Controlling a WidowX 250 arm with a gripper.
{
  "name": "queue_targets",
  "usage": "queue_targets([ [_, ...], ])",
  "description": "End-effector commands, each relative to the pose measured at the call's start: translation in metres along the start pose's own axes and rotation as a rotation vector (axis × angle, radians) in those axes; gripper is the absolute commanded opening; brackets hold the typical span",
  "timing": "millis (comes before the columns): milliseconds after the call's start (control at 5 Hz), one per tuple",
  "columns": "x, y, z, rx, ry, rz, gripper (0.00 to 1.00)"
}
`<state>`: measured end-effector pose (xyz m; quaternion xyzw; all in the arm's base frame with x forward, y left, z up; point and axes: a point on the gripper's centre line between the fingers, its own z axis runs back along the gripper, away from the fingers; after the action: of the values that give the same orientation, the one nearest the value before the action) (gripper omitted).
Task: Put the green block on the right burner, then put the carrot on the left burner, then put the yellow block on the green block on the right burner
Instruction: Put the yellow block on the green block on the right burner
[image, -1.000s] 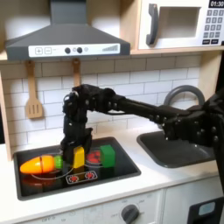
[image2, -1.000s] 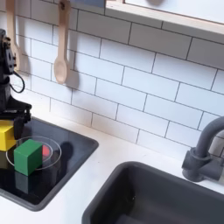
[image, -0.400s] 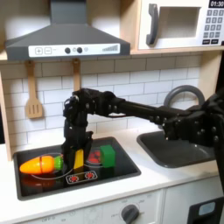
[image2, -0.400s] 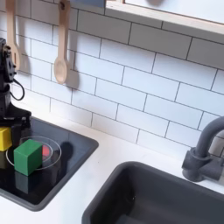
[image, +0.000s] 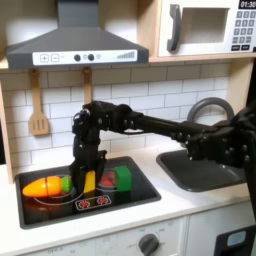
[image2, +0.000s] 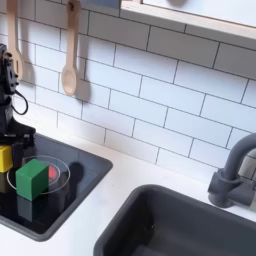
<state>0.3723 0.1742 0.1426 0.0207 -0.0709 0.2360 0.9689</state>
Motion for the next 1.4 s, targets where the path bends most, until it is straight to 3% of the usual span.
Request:
queue_targets([
  [0,-0.001,-0.008,0.013,-0.056,0.002,-0.031,0.0],
  [600,0.0,-0.009,0.031,-0.091,-0.011,-0.052,0.0],
  [1200,-0.005,-0.014,0.038,-0.122,-0.001,-0.082,0.0],
])
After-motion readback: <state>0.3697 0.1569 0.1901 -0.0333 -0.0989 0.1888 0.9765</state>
